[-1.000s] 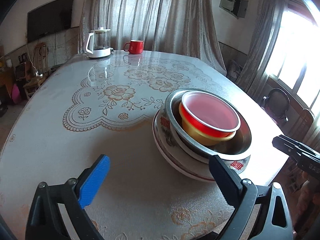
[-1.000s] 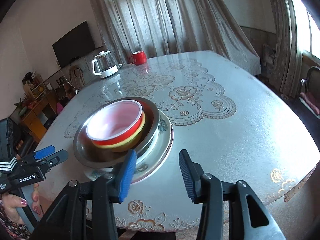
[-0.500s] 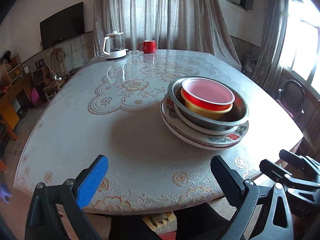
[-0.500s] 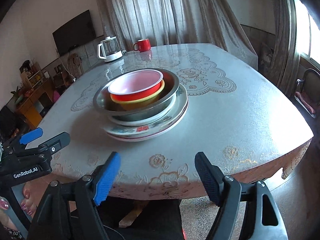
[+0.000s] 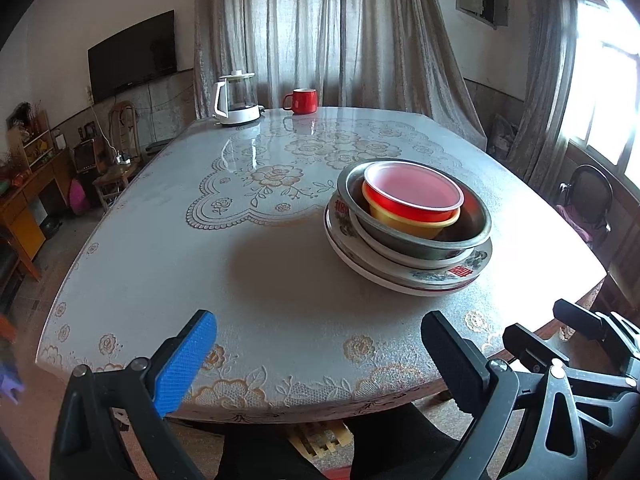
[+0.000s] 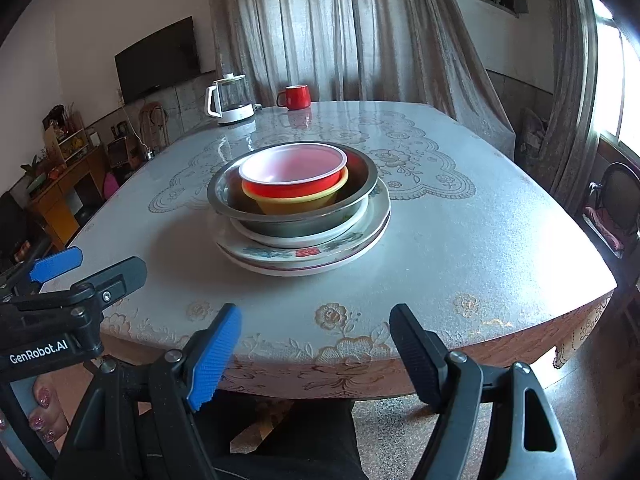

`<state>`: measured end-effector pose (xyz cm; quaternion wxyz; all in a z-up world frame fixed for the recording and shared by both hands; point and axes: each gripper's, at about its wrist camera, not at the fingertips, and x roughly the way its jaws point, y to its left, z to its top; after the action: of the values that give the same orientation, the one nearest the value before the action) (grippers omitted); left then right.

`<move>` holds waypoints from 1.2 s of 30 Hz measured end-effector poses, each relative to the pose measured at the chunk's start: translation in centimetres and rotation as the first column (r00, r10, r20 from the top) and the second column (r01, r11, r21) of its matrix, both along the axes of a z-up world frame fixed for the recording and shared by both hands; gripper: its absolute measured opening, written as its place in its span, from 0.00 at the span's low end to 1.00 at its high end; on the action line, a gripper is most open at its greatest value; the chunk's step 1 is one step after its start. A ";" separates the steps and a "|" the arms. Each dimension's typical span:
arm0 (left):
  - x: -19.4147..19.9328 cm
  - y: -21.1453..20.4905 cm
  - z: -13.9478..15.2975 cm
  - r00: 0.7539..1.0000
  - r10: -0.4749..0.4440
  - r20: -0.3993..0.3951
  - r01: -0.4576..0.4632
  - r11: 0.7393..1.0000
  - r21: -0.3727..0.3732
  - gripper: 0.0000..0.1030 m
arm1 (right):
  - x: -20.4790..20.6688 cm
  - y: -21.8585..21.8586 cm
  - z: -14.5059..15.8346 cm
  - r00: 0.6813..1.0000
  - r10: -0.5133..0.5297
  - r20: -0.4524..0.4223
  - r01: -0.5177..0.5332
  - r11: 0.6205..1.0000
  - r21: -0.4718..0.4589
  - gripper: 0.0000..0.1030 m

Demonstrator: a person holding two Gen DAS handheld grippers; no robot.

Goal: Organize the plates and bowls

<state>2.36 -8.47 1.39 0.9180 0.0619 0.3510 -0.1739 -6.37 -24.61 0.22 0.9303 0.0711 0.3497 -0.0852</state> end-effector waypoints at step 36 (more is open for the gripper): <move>0.3 -0.6 -0.7 1.000 0.015 0.016 -0.016 0.999 0.051 1.00 | 0.6 -0.2 -0.5 1.000 -0.002 -0.021 0.003 1.000 0.010 0.76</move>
<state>2.69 -9.06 0.70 0.9202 0.0842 0.3485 -0.1572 -5.79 -24.76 -0.29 0.9262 0.0754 0.3595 -0.0853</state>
